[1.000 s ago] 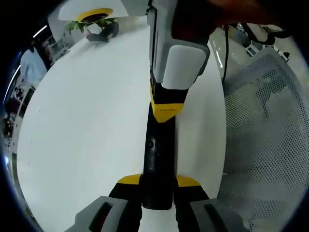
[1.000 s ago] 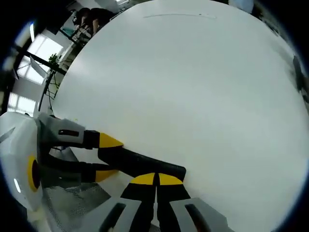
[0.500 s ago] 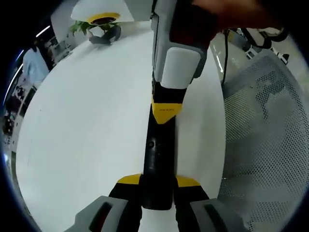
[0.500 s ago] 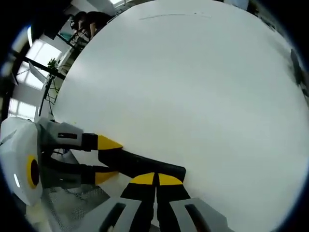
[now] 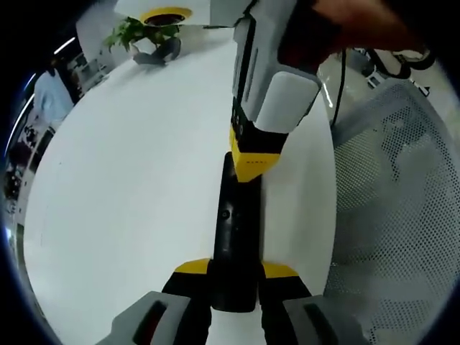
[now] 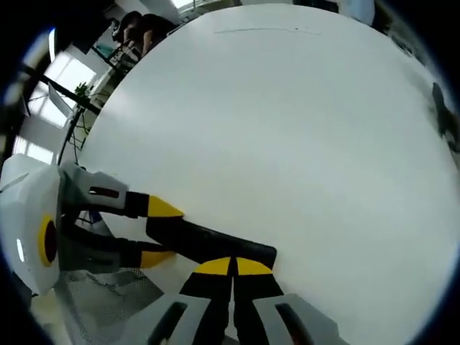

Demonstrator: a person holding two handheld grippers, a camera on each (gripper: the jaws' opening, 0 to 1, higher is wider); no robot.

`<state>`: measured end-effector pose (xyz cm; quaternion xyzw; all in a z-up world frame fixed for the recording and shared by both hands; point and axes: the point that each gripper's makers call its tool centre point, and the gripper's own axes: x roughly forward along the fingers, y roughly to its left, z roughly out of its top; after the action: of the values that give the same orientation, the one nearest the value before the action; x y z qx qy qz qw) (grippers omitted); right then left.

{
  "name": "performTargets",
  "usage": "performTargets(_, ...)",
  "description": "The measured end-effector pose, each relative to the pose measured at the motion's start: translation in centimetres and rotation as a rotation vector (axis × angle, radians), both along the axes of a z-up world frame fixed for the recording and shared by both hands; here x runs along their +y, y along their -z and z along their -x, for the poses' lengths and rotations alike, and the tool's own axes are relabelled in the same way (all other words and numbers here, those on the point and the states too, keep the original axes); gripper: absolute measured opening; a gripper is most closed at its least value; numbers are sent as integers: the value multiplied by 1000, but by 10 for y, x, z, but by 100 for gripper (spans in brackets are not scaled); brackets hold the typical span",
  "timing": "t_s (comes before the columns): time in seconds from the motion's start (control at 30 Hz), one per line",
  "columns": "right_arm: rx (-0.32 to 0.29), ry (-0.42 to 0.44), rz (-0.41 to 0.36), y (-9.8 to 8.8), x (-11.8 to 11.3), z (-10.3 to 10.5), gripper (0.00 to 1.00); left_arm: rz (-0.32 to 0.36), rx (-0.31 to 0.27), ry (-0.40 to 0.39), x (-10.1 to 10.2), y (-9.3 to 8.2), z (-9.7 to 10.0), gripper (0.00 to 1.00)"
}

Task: Press the specified remote control buttons in sequence, fully releasing each button before pressing the next.

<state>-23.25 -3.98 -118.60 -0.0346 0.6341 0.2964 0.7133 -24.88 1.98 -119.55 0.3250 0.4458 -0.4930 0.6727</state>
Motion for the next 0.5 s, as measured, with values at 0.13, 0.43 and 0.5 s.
performTargets(0.13, 13, 10, -4, 0, -1, -1, 0, -2, 1, 1, 0, 0, 0, 24)
performTargets(0.43, 10, 6, 13, 0, 0, -2, 0, -1, 4, 6, -1, 0, 0, 24)
performTargets(0.5, 10, 19, 3, 0, -1, -2, 0, -1, 4, 7, -1, 0, 0, 24)
